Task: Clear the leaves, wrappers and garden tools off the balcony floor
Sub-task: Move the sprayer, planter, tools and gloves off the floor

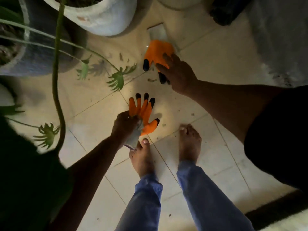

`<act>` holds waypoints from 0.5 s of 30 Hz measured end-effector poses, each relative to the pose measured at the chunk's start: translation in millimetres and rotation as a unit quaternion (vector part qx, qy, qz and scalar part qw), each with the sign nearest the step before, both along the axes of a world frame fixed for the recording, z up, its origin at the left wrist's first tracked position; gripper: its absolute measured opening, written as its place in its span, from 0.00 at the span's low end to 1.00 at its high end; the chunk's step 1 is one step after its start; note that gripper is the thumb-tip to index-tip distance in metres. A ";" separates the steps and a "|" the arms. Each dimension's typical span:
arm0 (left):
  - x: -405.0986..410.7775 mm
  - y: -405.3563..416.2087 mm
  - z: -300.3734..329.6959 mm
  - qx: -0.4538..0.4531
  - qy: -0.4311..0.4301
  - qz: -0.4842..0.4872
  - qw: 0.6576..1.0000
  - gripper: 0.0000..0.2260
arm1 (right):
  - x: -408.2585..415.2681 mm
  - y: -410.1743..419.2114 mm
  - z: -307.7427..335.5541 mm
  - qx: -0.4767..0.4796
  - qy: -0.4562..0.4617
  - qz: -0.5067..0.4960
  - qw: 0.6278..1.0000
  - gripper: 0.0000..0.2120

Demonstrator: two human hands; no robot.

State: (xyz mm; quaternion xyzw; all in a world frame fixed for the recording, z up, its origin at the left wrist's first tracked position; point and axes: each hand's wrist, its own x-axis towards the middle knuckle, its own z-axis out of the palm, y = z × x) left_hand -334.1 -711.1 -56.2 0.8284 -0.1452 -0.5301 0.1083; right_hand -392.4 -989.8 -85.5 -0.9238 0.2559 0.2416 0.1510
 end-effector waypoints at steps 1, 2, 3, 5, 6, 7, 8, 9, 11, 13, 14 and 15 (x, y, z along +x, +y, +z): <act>-1.2 3.3 -9.4 0.016 -0.009 0.062 0.998 0.22 | 3.9 -9.3 -8.0 -0.011 -0.005 0.027 1.000 0.35; 1.9 3.0 -15.9 0.044 -0.021 0.099 0.994 0.22 | 6.3 -17.1 -16.2 -0.016 -0.012 0.053 0.998 0.35; 2.4 5.7 -23.1 0.047 -0.040 0.090 0.994 0.22 | 7.8 -22.4 -21.6 -0.020 -0.015 0.073 0.997 0.34; -1.7 12.2 -31.8 0.031 -0.105 0.072 0.991 0.22 | 11.6 -28.2 -30.9 -0.024 -0.022 0.083 0.996 0.32; -1.8 8.6 -32.8 0.053 -0.084 0.113 0.989 0.22 | 14.4 -31.5 -33.9 -0.017 -0.024 0.072 0.997 0.30; -4.9 8.5 -34.4 0.059 -0.088 0.076 0.992 0.23 | 15.8 -33.9 -37.8 -0.018 -0.024 0.084 0.996 0.27; -3.6 13.3 -31.8 0.067 -0.120 0.022 0.990 0.24 | 19.4 -34.3 -37.7 -0.010 -0.033 0.100 0.994 0.22; -15.8 17.7 -23.5 0.086 -0.146 -0.059 0.984 0.24 | 16.8 -35.5 -35.1 0.001 -0.050 0.101 0.994 0.16; -36.8 16.5 0.5 0.110 -0.123 -0.081 0.983 0.23 | 17.0 -38.3 -29.0 0.016 -0.086 0.072 0.994 0.11; -47.8 18.7 15.6 0.105 -0.123 -0.162 0.973 0.22 | 17.1 -35.5 -14.1 0.066 -0.102 -0.032 0.992 0.11; -37.9 14.3 21.4 0.113 -0.114 -0.115 0.980 0.20 | 16.3 -32.0 -2.2 0.079 -0.117 -0.067 0.988 0.12; -18.8 7.5 28.2 0.104 -0.082 -0.060 0.989 0.19 | 14.6 -28.1 12.3 0.102 -0.139 -0.101 0.980 0.12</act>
